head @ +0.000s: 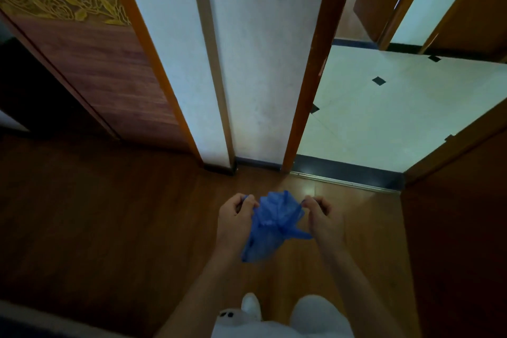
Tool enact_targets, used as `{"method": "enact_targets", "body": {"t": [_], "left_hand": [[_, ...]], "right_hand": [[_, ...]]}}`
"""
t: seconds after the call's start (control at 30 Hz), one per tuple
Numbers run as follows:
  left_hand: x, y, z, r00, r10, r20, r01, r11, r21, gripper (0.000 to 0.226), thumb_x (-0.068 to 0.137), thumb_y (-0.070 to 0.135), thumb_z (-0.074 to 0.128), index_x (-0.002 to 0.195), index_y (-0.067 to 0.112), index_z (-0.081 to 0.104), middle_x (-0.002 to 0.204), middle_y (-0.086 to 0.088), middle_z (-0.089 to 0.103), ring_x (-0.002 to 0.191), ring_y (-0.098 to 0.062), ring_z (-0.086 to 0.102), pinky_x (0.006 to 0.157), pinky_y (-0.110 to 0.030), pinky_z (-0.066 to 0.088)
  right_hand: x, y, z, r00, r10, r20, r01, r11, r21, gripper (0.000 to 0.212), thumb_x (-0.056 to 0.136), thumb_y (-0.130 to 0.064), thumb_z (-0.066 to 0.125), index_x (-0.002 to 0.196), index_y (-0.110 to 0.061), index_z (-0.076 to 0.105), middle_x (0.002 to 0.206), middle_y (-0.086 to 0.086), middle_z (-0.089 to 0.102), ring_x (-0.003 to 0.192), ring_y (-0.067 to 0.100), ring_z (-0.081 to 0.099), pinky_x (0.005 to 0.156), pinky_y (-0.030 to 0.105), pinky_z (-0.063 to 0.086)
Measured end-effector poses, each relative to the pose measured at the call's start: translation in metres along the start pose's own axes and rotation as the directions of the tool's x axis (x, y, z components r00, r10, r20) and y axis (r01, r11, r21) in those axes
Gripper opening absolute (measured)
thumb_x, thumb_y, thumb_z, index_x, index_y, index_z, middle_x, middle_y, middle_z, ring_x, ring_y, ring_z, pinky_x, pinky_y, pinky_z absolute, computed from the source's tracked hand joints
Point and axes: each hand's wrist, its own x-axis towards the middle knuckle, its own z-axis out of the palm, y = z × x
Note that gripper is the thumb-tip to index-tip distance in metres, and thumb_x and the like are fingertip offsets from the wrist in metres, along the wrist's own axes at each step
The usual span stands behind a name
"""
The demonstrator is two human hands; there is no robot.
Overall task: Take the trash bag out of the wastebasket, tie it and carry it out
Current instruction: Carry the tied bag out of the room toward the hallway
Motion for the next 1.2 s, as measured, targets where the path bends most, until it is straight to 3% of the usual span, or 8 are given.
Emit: {"method": "enact_targets", "body": {"t": [0.13,0.27,0.37,0.53,0.67,0.87,1.03,1.2], "left_hand": [[0.054,0.015,0.004,1.000,-0.015,-0.010,0.015,1.000,0.018,0.030,0.098,0.018,0.053,0.068,0.019,0.059,0.061,0.001,0.054,0.058,-0.014,0.051,0.056,-0.029,0.042],[0.110,0.029,0.015,0.997,-0.037,-0.066,0.037,0.999,-0.004,0.030,0.096,0.017,0.054,0.066,0.013,0.058,0.055,0.004,0.056,0.053,-0.006,0.052,0.051,-0.019,0.042],[0.154,0.037,0.025,0.994,-0.063,-0.090,0.066,0.997,0.029,0.029,0.096,0.025,0.054,0.069,0.020,0.063,0.058,0.004,0.059,0.056,-0.008,0.054,0.054,-0.026,0.044],[0.219,0.053,0.046,0.979,-0.105,-0.175,0.115,0.992,0.050,0.031,0.095,0.028,0.056,0.066,0.029,0.066,0.056,0.010,0.060,0.055,-0.005,0.054,0.053,-0.023,0.041],[0.262,0.061,0.060,0.955,-0.156,-0.252,0.171,0.984,0.041,0.028,0.093,0.029,0.058,0.067,0.027,0.068,0.056,0.011,0.061,0.053,-0.002,0.054,0.054,-0.022,0.040],[0.298,0.060,0.068,0.931,-0.227,-0.286,0.255,0.965,0.064,0.018,0.097,0.033,0.054,0.094,0.020,0.066,0.078,0.002,0.065,0.068,-0.010,0.062,0.055,-0.018,0.043],[0.322,0.059,0.067,0.926,-0.199,-0.320,0.226,0.973,0.052,0.015,0.097,0.027,0.054,0.092,0.017,0.065,0.079,-0.005,0.066,0.076,-0.022,0.064,0.069,-0.037,0.051],[0.342,0.048,0.056,0.938,-0.150,-0.313,0.185,0.979,0.086,0.014,0.097,0.024,0.056,0.089,0.017,0.065,0.074,0.000,0.065,0.069,-0.015,0.062,0.064,-0.028,0.046]], "right_hand": [[0.043,-0.015,0.023,1.000,-0.027,-0.013,0.028,1.000,0.012,0.021,0.096,-0.017,0.061,0.077,-0.016,0.067,0.053,-0.013,0.061,0.047,-0.004,0.055,0.043,0.010,0.041],[0.101,-0.032,0.036,0.999,-0.032,0.010,0.032,0.999,-0.005,0.020,0.097,-0.014,0.059,0.078,-0.011,0.067,0.050,-0.012,0.058,0.046,-0.003,0.052,0.044,0.012,0.041],[0.148,-0.042,0.043,0.998,-0.048,0.034,0.049,0.998,-0.025,0.021,0.097,-0.016,0.059,0.080,-0.010,0.068,0.052,-0.011,0.059,0.047,-0.002,0.052,0.045,0.013,0.041],[0.223,-0.064,0.058,0.990,-0.055,0.127,0.061,0.997,-0.044,0.024,0.098,-0.015,0.059,0.076,-0.011,0.067,0.055,-0.009,0.061,0.049,-0.002,0.055,0.046,0.010,0.042],[0.267,-0.082,0.070,0.971,-0.058,0.232,0.084,0.991,-0.107,0.022,0.097,-0.012,0.059,0.079,-0.002,0.067,0.067,0.008,0.061,0.056,-0.002,0.056,0.052,0.010,0.045],[0.307,-0.091,0.084,0.954,-0.029,0.300,0.081,0.983,-0.162,0.027,0.098,-0.015,0.058,0.077,0.002,0.064,0.072,0.027,0.056,0.059,0.012,0.051,0.055,0.023,0.042],[0.332,-0.084,0.099,0.961,-0.028,0.275,0.084,0.977,-0.195,0.026,0.098,-0.019,0.059,0.076,-0.005,0.064,0.071,0.022,0.058,0.062,0.030,0.056,0.059,0.038,0.046],[0.347,-0.071,0.109,0.984,-0.075,0.162,0.121,0.948,-0.294,0.023,0.097,-0.025,0.059,0.074,-0.023,0.061,0.067,0.006,0.062,0.060,0.011,0.057,0.052,0.017,0.044]]}}
